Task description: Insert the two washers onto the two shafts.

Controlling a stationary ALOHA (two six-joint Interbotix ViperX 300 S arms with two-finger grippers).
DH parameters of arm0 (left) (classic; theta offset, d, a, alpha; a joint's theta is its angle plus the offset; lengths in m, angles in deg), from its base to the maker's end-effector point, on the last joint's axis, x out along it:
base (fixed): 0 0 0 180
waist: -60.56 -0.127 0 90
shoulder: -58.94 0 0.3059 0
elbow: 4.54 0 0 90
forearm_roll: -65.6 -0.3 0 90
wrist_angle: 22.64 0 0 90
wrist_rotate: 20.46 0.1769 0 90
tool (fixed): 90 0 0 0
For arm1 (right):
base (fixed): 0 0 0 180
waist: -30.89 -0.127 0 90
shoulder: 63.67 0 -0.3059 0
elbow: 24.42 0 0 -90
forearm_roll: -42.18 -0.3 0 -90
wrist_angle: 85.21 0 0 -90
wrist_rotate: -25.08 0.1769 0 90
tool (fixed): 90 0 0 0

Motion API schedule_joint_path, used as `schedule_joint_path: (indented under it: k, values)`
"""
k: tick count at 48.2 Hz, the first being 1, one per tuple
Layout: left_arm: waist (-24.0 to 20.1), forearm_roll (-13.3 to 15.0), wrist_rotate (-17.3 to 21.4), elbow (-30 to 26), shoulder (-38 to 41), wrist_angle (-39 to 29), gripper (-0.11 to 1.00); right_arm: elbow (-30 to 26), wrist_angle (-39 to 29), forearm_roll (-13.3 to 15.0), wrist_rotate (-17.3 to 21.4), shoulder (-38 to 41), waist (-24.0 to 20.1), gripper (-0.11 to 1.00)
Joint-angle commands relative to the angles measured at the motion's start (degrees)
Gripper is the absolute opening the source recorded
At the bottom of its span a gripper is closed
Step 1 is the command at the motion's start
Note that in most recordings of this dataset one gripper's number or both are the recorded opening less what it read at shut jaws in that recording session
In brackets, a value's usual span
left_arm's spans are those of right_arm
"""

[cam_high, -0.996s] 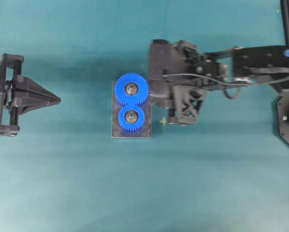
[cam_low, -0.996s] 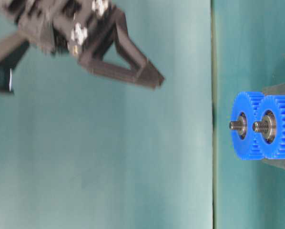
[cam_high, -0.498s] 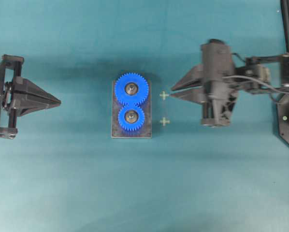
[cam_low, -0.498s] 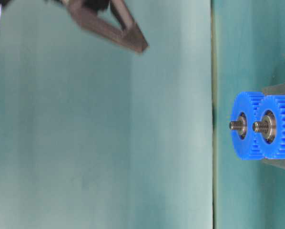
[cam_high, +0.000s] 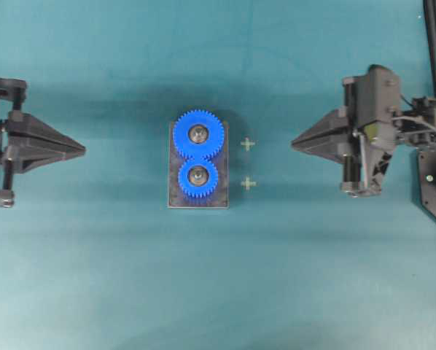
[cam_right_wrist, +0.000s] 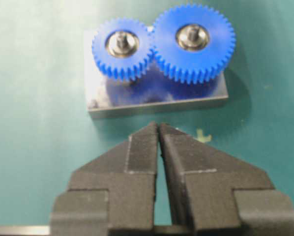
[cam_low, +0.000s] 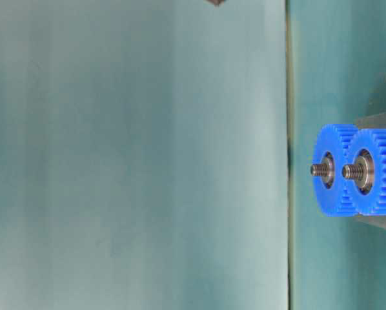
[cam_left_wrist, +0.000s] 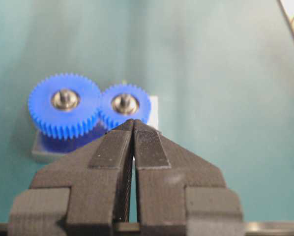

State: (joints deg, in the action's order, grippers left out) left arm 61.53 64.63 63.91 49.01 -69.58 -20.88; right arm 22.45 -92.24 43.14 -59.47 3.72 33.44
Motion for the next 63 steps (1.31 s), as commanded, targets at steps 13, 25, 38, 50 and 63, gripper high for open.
schedule_joint_path:
  k: [13, 25, 38, 50, 63]
  values:
    - [-0.09, -0.09, 0.0, 0.7, -3.78, 0.44, 0.0, 4.48, 6.33, -0.18, 0.7, -7.03, -0.26, 0.09]
    - [0.0, -0.09, 0.35, 0.97, -3.16, 0.62, 0.0, 7.82, 6.59, -0.26, 0.7, -11.07, -0.26, 0.09]
    - [-0.09, -0.09, 0.35, 2.02, -3.87, 1.05, 0.0, 10.9, 6.77, -0.18, 0.7, -17.67, -0.09, 0.09]
    - [-0.09, -0.09, 0.35, 2.29, -4.31, 1.14, 0.0, 13.36, 6.59, -0.18, 0.7, -22.15, 0.0, 0.09]
    - [-0.09, -0.09, -0.18, 2.81, -4.22, 1.14, 0.0, 14.15, 6.68, -0.26, 0.7, -22.94, 0.18, 0.09]
